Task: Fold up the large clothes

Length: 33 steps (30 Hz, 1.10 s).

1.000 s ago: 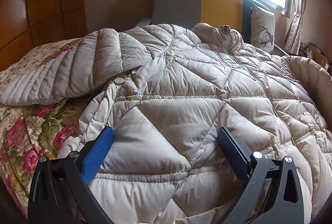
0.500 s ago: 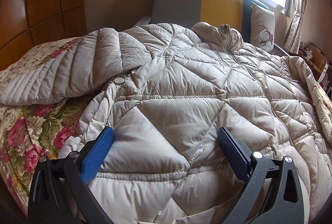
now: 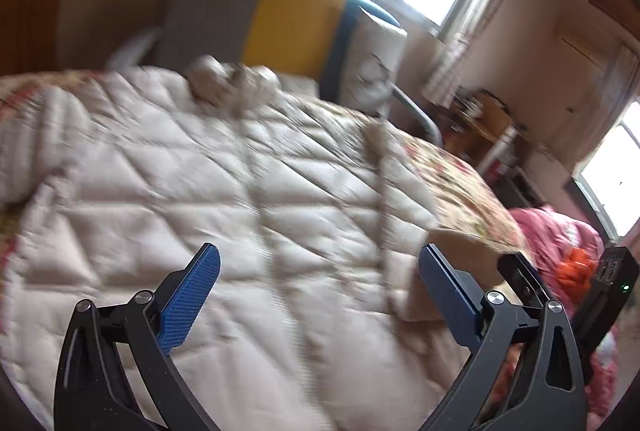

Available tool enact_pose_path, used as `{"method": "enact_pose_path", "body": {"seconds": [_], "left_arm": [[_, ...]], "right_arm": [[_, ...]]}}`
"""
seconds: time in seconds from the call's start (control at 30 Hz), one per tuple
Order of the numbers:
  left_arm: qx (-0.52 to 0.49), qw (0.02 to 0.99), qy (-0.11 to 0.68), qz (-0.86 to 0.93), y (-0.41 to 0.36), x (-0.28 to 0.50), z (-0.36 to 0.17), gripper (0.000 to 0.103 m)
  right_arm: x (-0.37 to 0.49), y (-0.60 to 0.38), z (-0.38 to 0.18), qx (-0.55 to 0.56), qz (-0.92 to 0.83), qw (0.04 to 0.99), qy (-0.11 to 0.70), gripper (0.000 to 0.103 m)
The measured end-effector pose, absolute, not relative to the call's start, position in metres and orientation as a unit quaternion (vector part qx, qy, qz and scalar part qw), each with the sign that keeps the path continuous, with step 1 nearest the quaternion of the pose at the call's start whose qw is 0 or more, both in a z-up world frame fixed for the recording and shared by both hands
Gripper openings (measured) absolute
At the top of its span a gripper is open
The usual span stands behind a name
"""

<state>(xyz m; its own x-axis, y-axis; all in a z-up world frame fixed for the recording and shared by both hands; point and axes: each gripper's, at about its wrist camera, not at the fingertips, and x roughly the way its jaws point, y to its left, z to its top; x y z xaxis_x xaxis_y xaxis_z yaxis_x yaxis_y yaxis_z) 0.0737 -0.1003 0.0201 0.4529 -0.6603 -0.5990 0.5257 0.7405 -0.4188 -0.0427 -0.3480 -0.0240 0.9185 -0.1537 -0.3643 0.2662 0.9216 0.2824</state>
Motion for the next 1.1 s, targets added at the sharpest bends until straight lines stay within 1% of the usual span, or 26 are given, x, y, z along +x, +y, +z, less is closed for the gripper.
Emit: {"method": "enact_pose_path", "body": {"seconds": [0.07, 0.13, 0.2, 0.27, 0.33, 0.37, 0.4, 0.43, 0.47, 0.53, 0.57, 0.63, 0.67, 0.7, 0.77, 0.8, 0.83, 0.87, 0.93, 1.1], "left_arm": [[-0.105, 0.817, 0.429, -0.37, -0.122, 0.072, 0.009, 0.08], [-0.14, 0.776, 0.475, -0.391, -0.137, 0.072, -0.003, 0.072], [-0.175, 0.738, 0.508, -0.408, -0.144, 0.069, -0.015, 0.07], [-0.206, 0.714, 0.524, -0.416, -0.145, 0.062, -0.023, 0.07], [-0.223, 0.695, 0.523, -0.439, -0.148, 0.054, -0.026, 0.07], [-0.224, 0.69, 0.521, -0.451, -0.153, 0.05, -0.025, 0.073], [-0.221, 0.688, 0.52, -0.456, -0.157, 0.047, -0.024, 0.077], [-0.22, 0.688, 0.52, -0.456, -0.159, 0.048, -0.023, 0.089], [-0.223, 0.687, 0.519, -0.457, -0.162, 0.048, -0.022, 0.093], [-0.238, 0.678, 0.52, -0.461, -0.166, 0.053, -0.02, 0.093], [-0.242, 0.678, 0.521, -0.458, -0.169, 0.055, -0.021, 0.096], [-0.222, 0.699, 0.529, -0.427, -0.173, 0.06, -0.024, 0.097], [-0.212, 0.708, 0.536, -0.407, -0.174, 0.064, -0.03, 0.095], [-0.214, 0.713, 0.542, -0.39, -0.174, 0.068, -0.037, 0.092], [-0.213, 0.72, 0.552, -0.362, -0.169, 0.075, -0.049, 0.047], [-0.205, 0.722, 0.559, -0.352, -0.167, 0.077, -0.055, 0.038], [-0.195, 0.725, 0.561, -0.35, -0.168, 0.078, -0.058, 0.019], [-0.189, 0.728, 0.558, -0.351, -0.166, 0.077, -0.059, 0.015], [-0.184, 0.732, 0.547, -0.363, -0.162, 0.078, -0.053, 0.012], [-0.148, 0.768, 0.498, -0.374, -0.141, 0.101, -0.021, 0.012]], "right_arm": [[-0.052, -0.362, -0.025, 0.196, -0.139, 0.958, 0.153, 0.101], [-0.062, -0.377, -0.028, 0.242, -0.172, 0.945, 0.137, 0.101], [-0.07, -0.402, -0.038, 0.309, -0.211, 0.918, 0.134, 0.101], [-0.073, -0.423, -0.048, 0.346, -0.257, 0.89, 0.15, 0.101], [-0.059, -0.431, -0.057, 0.322, -0.28, 0.88, 0.208, 0.101], [-0.052, -0.431, -0.062, 0.314, -0.269, 0.882, 0.228, 0.101], [-0.044, -0.427, -0.068, 0.305, -0.247, 0.885, 0.251, 0.101], [-0.036, -0.42, -0.074, 0.294, -0.222, 0.89, 0.269, 0.101], [-0.03, -0.41, -0.078, 0.281, -0.196, 0.896, 0.283, 0.101], [-0.018, -0.385, -0.084, 0.24, -0.149, 0.909, 0.307, 0.101], [-0.014, -0.372, -0.087, 0.216, -0.131, 0.915, 0.313, 0.101], [-0.01, -0.351, -0.089, 0.158, -0.121, 0.928, 0.315, 0.101], [-0.01, -0.346, -0.091, 0.141, -0.121, 0.932, 0.311, 0.101], [-0.011, -0.344, -0.092, 0.136, -0.119, 0.933, 0.31, 0.101], [-0.012, -0.346, -0.095, 0.144, -0.123, 0.933, 0.307, 0.101], [-0.014, -0.349, -0.095, 0.151, -0.128, 0.933, 0.302, 0.101], [-0.017, -0.352, -0.095, 0.159, -0.134, 0.932, 0.297, 0.101], [-0.019, -0.356, -0.094, 0.168, -0.143, 0.93, 0.292, 0.101], [-0.022, -0.363, -0.095, 0.19, -0.159, 0.926, 0.286, 0.101], [-0.017, -0.377, -0.111, 0.234, -0.181, 0.901, 0.318, 0.101]]}}
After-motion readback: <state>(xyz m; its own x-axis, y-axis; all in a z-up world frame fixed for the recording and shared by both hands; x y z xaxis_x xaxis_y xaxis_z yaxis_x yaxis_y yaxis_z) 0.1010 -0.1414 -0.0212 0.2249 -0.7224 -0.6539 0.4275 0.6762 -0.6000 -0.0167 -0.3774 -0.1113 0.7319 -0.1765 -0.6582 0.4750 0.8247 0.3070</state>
